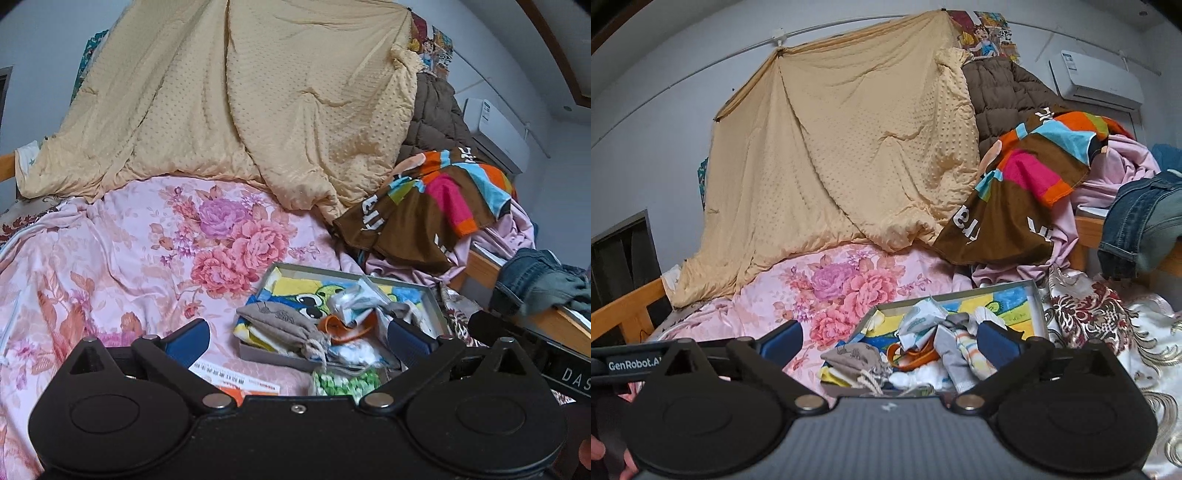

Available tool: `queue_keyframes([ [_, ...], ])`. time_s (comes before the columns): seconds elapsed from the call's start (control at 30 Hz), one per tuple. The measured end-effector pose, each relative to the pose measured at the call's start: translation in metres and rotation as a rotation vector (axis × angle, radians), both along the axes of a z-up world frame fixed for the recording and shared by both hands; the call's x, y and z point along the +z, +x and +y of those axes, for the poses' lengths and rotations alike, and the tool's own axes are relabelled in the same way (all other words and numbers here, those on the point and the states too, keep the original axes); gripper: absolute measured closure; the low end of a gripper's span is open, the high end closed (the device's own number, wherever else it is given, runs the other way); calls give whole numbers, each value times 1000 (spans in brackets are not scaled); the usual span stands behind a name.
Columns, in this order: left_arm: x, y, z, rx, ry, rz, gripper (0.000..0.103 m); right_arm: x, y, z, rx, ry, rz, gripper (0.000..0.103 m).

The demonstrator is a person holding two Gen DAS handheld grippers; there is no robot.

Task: Organize soft objects

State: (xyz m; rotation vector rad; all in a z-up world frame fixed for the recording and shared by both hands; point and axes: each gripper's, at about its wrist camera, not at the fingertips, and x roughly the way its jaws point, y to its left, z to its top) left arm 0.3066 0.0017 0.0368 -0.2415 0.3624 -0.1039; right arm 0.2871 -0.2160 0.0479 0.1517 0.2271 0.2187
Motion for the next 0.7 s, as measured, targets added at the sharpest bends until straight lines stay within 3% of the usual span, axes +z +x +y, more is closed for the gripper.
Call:
queue_keyframes([
  [0.7,-30,-56,-9,-84,76,-13,1,-23,-66,-8,-95,-37,20,0],
])
